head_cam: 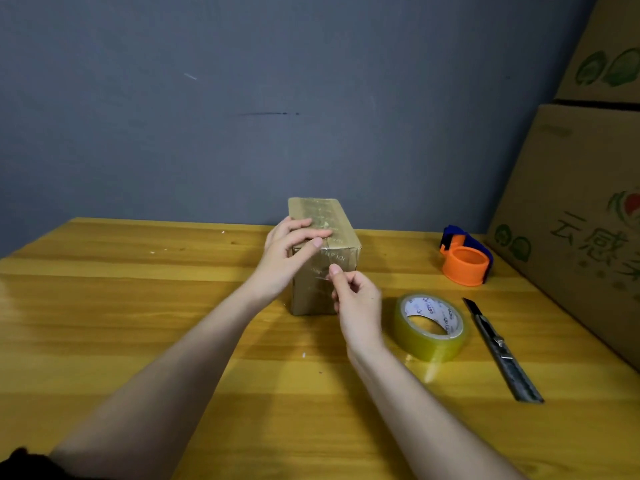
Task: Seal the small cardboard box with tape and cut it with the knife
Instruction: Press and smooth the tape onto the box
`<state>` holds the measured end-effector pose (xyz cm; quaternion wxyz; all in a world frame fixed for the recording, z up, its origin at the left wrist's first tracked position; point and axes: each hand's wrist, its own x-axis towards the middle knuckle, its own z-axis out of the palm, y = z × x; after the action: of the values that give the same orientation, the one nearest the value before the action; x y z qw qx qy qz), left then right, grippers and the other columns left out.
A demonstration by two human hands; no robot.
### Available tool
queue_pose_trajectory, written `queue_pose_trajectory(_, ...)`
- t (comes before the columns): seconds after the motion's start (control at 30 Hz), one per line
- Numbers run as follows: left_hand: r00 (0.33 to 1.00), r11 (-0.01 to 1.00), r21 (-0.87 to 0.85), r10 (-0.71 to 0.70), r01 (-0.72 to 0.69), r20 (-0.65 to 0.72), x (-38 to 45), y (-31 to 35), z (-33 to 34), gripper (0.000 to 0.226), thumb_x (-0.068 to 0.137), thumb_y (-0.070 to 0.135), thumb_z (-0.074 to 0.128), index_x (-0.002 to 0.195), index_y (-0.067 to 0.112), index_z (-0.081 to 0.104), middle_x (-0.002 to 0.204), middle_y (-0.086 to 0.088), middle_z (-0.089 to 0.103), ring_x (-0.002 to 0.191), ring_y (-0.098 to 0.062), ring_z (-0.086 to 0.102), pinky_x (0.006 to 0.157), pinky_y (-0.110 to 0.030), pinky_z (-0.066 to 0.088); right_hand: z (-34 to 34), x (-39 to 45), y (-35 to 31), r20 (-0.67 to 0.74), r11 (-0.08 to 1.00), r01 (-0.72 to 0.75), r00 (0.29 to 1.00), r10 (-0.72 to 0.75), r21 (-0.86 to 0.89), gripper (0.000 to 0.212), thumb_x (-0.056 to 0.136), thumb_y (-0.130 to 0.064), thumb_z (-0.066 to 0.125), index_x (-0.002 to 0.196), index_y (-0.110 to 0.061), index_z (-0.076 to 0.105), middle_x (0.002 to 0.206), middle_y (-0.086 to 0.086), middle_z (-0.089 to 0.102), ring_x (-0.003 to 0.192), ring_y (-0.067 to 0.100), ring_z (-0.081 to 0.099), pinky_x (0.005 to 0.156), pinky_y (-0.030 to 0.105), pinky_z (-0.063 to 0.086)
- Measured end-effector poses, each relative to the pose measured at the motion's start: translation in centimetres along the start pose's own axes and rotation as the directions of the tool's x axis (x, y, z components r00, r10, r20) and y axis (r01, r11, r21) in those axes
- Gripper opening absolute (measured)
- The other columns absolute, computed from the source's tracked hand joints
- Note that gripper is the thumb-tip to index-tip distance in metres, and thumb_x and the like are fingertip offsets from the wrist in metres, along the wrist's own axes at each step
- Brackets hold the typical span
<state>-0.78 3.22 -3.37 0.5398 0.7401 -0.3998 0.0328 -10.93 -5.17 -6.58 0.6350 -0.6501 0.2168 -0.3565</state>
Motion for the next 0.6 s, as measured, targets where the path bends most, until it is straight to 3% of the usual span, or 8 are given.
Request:
queue_pose_trajectory(0.33,0.997,0.984,0.164,0.07,-0.071,0.013,0.32,-1.05,-0.2,0.034,0.082,0.036,0.068,0.115,0.04,0.063,0.128,0.015,0.045,0.136,-0.018,0.024,0.107,-0.024,0.012,0.11,0.75,0.89,-0.018,1.0,0.005,1.0,-0.005,0.009,0.03,0.09,-0.027,0.061,0.064,-0.013,0.06,0.049,-0.004,0.049,0.043,0.007,0.038,0.049,0.022,0.032)
queue_pose_trajectory(0.6,0.993,0.964,0.242,0.101,-0.113,0.059,0.18,-0.94,-0.58,0.043,0.078,0.037,0.071,0.118,0.048,0.056,0.13,0.017,0.041,0.136,-0.018,0.023,0.109,-0.027,0.014,0.05,0.92,0.87,-0.035,0.996,0.016,0.999,-0.019,-0.083,0.033,0.089,-0.032,0.062,0.063,-0.012,0.064,0.048,-0.004,0.053,0.038,0.006,0.043,0.051,0.027,0.04)
